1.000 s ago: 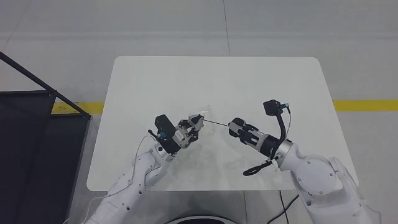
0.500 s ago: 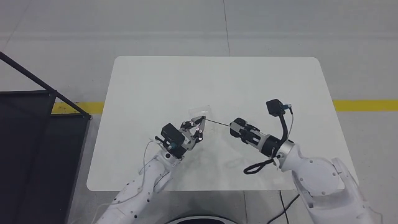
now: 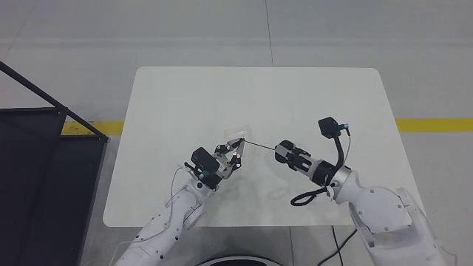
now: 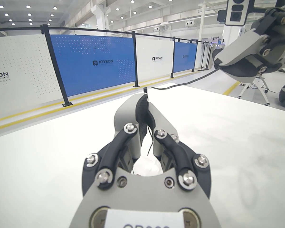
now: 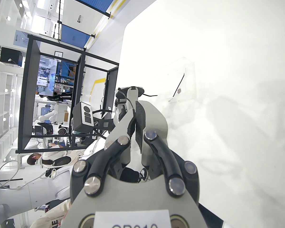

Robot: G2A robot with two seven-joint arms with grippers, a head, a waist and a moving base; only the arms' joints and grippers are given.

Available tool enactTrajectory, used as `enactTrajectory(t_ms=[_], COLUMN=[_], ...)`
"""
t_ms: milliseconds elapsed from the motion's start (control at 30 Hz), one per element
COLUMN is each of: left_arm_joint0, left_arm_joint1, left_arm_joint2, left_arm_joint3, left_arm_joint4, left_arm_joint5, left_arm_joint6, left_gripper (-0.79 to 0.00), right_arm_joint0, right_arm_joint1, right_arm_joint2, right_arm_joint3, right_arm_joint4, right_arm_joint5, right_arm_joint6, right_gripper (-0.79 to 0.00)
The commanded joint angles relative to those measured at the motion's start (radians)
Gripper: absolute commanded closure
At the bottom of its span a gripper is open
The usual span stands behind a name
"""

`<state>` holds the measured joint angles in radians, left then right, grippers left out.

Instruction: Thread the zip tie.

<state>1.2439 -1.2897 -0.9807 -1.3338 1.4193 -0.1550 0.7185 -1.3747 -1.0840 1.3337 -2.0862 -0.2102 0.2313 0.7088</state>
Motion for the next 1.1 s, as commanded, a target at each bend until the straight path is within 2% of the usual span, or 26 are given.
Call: enactTrajectory(t_ms=[0, 1067], left_arm_joint0=[0.0, 0.0], left_arm_joint1=[0.0, 0.0], left_arm_joint2=[0.0, 0.0], left_arm_joint3=[0.0, 0.0], left_arm_joint4=[0.0, 0.0], left_arm_joint5=[0.0, 0.0], left_arm_joint6=[0.0, 0.0], left_gripper=[0.0, 0.0], right_arm_joint0=[0.002, 0.046], right_arm_joint1=[0.0, -0.001], right_arm_joint2=[-0.002, -0.015], right_arm_joint3=[0.0, 0.028], right_arm_joint4=[-0.002, 0.04], right_arm_joint5=[0.003, 0.05], right_arm_joint6=[0.003, 0.023], right_gripper=[0.0, 0.0])
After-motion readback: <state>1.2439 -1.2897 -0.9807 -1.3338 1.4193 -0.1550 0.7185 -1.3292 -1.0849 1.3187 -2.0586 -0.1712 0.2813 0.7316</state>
